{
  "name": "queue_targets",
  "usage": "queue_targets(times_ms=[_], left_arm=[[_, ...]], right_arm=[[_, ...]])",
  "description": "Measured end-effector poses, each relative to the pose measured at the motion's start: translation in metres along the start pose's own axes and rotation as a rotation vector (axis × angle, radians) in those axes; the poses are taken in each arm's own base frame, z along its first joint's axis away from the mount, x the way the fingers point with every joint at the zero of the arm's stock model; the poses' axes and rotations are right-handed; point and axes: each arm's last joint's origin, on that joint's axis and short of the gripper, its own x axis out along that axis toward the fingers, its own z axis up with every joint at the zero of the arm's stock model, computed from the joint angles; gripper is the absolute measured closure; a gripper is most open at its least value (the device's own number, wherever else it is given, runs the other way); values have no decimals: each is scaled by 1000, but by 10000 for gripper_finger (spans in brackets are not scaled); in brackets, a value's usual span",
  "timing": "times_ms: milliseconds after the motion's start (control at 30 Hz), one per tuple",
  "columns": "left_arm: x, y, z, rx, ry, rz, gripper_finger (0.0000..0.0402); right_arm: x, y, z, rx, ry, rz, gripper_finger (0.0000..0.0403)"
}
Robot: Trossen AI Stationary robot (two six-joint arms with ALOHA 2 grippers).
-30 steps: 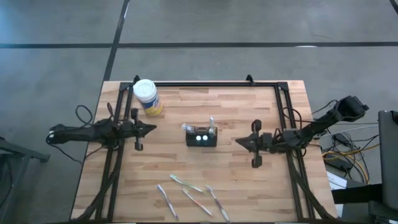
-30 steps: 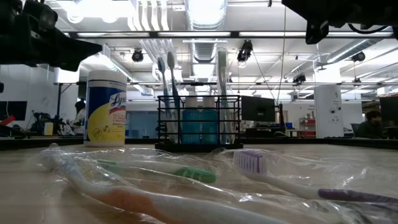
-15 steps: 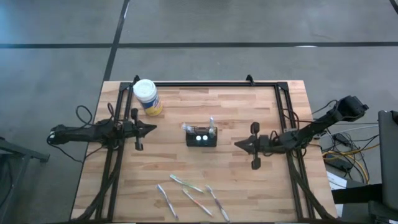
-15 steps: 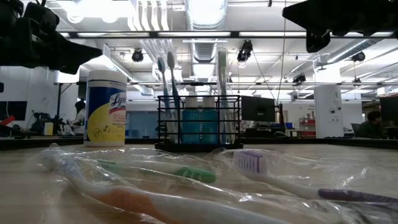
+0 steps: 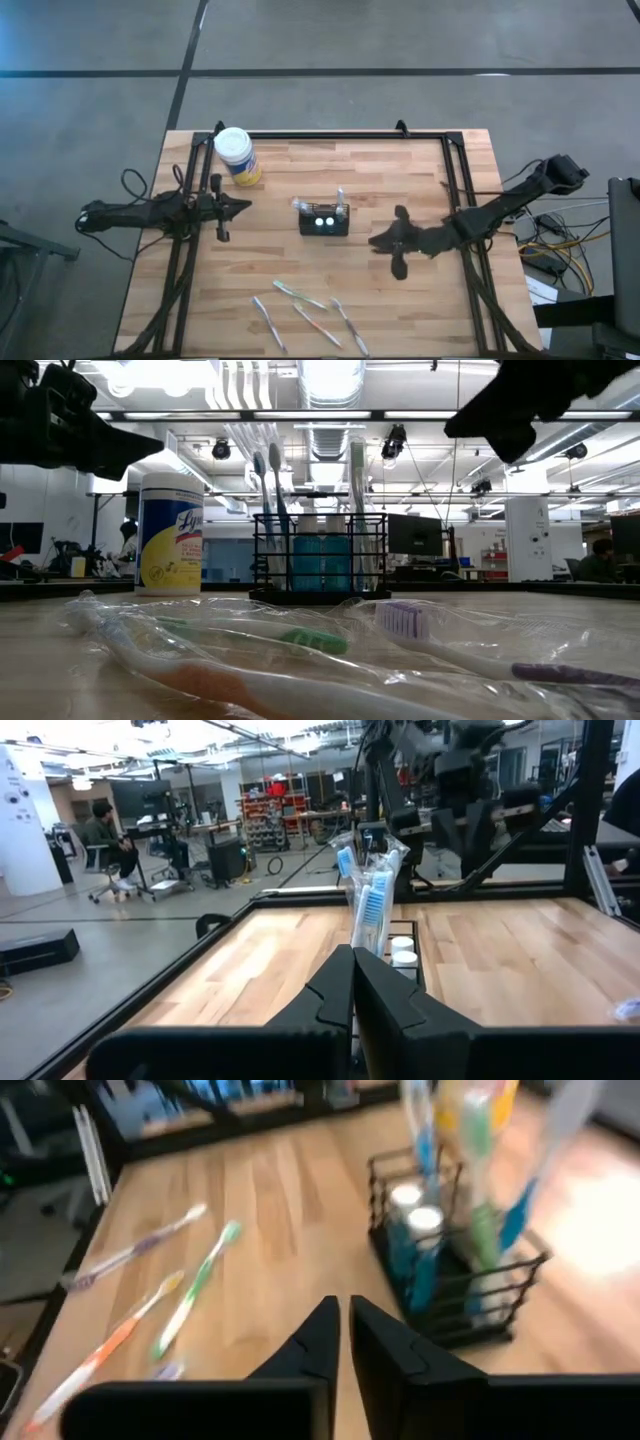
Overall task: Pick & Place toothbrushing station
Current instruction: Put the right violet toothbrush into the mesh organizer
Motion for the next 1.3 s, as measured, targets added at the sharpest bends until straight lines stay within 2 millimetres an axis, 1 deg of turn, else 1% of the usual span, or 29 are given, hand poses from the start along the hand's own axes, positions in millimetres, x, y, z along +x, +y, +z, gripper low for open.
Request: queue_targets(times_ms=[167, 300, 400, 533, 600, 700, 800, 900, 1133, 1300], left_arm=[[0, 0, 0, -3, 3, -1, 390], [0, 0, 0, -58, 1, -1, 390], [0, 0, 2, -82, -6, -1, 390], [-1, 1, 5, -86, -15, -1, 390], [-1, 1, 6, -88, -17, -2, 390], [-1, 1, 6, -92, -17, -2, 390], [-1, 1, 5, -90, -9, -3, 390], [-1, 0, 4, -88, -3, -4, 390], [-1, 0, 4, -88, -3, -4, 390], [-1, 1, 5, -101, -5, -4, 390]], right_arm=[[19, 33, 18, 24, 197, 10, 330], [42, 59, 25, 35, 345, -84, 293], [62, 77, 26, 39, 466, -143, 267], [93, 100, 21, 78, 664, -153, 242], [108, 112, 18, 86, 719, -137, 236], [126, 127, 12, 76, 757, -149, 231], [139, 136, 5, 71, 798, -166, 223], [145, 141, -1, 114, 853, -137, 210], [150, 150, -6, 214, 876, -105, 192], [150, 150, -8, 289, 858, -153, 190]])
